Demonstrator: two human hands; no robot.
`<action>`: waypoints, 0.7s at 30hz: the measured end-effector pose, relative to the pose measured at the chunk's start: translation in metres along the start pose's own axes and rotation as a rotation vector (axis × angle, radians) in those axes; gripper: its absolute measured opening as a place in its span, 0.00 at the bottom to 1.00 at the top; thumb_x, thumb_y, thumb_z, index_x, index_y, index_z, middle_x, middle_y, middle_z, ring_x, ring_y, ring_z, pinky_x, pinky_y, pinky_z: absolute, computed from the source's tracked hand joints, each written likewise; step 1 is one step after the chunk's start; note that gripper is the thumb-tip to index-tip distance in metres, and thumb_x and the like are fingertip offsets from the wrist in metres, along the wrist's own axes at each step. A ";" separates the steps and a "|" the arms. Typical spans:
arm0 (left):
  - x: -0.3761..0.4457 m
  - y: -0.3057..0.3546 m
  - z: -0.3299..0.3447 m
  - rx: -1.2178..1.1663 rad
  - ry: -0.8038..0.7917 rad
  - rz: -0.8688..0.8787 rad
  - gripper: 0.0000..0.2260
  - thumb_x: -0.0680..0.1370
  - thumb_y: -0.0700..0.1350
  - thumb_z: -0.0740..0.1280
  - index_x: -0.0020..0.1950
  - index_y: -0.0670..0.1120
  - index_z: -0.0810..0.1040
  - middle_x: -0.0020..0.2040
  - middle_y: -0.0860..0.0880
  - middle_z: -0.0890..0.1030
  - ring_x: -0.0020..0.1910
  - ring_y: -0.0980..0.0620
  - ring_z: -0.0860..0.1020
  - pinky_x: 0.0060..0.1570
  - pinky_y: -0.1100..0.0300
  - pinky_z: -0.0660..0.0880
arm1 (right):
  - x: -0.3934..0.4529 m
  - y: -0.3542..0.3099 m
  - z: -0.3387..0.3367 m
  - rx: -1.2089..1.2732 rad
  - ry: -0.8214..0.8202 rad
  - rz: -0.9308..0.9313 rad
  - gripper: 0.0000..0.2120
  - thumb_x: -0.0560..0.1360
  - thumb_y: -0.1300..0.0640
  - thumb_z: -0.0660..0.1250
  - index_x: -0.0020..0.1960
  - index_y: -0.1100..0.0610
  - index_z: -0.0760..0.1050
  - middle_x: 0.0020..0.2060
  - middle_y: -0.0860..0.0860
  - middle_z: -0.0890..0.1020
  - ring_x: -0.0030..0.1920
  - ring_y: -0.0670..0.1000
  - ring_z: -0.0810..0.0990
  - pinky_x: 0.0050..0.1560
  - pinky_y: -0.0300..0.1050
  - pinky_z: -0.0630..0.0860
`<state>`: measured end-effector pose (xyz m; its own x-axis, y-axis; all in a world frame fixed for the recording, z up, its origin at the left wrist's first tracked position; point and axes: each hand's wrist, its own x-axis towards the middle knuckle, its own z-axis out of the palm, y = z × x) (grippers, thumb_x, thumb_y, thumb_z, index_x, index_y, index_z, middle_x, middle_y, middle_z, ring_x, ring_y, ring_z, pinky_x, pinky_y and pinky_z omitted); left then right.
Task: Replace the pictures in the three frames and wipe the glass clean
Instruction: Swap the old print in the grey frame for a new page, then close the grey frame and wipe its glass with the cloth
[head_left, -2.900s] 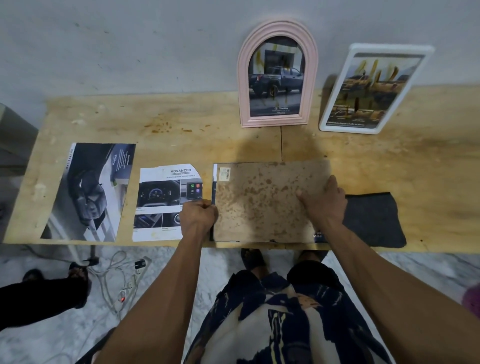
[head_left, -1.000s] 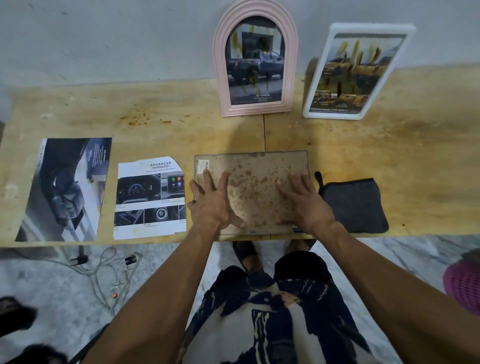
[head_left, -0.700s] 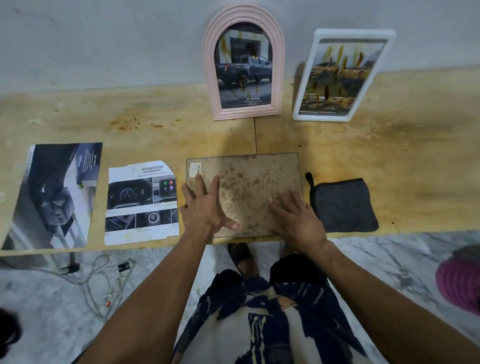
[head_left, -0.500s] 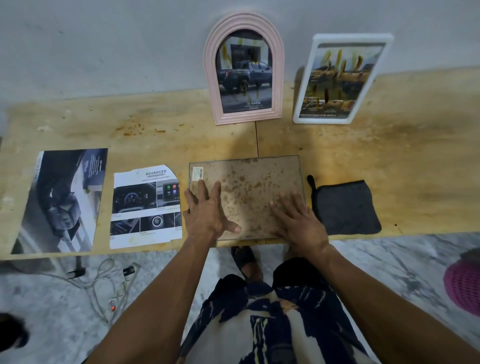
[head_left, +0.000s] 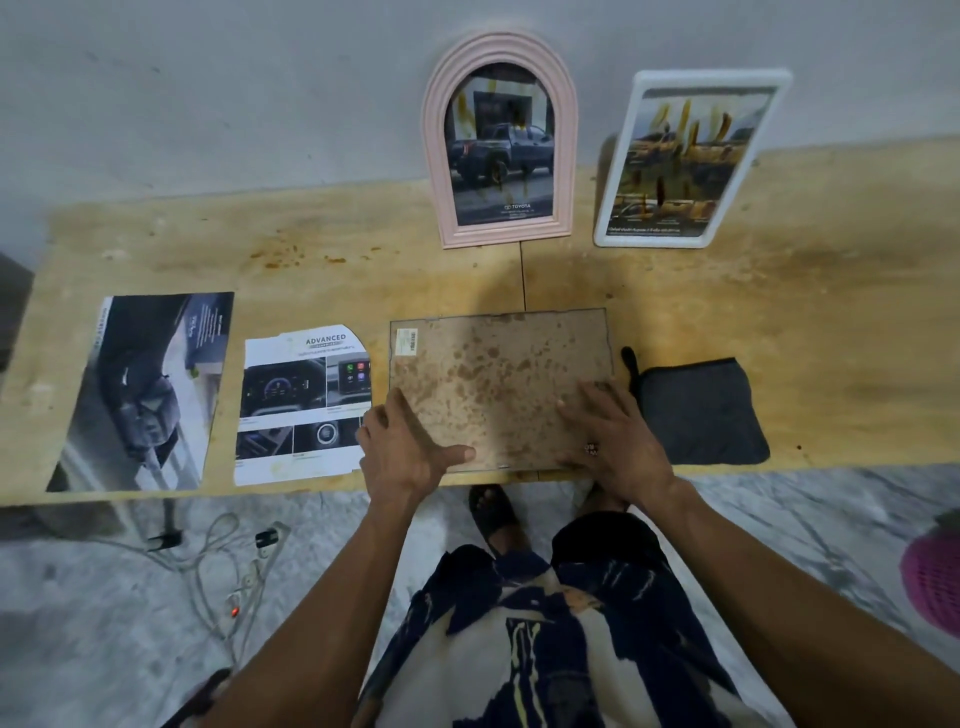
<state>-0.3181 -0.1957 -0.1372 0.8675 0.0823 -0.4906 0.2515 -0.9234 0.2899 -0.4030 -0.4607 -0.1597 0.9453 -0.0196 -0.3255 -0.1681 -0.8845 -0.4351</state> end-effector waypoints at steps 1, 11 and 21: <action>-0.001 0.000 0.000 -0.014 -0.002 -0.018 0.58 0.57 0.66 0.81 0.77 0.49 0.55 0.72 0.40 0.63 0.71 0.37 0.61 0.62 0.39 0.70 | 0.002 -0.003 -0.002 0.026 -0.003 0.013 0.32 0.70 0.48 0.76 0.71 0.51 0.72 0.76 0.54 0.63 0.76 0.61 0.53 0.75 0.53 0.57; 0.008 0.005 -0.010 -0.128 0.041 -0.135 0.39 0.67 0.63 0.77 0.68 0.41 0.69 0.65 0.39 0.73 0.67 0.36 0.69 0.61 0.44 0.71 | 0.013 -0.021 -0.011 0.392 0.137 0.444 0.32 0.73 0.58 0.68 0.75 0.54 0.61 0.68 0.57 0.68 0.67 0.60 0.65 0.68 0.53 0.61; 0.021 0.002 -0.058 -0.549 0.098 -0.143 0.13 0.72 0.50 0.74 0.53 0.46 0.81 0.47 0.50 0.83 0.48 0.48 0.80 0.55 0.56 0.76 | 0.024 -0.024 -0.070 0.452 0.229 0.416 0.18 0.78 0.52 0.67 0.65 0.58 0.76 0.58 0.54 0.80 0.56 0.56 0.79 0.52 0.48 0.74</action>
<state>-0.2750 -0.1744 -0.0994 0.8378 0.2506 -0.4851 0.5323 -0.5728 0.6234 -0.3566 -0.4730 -0.0982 0.8033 -0.4604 -0.3778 -0.5863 -0.4995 -0.6377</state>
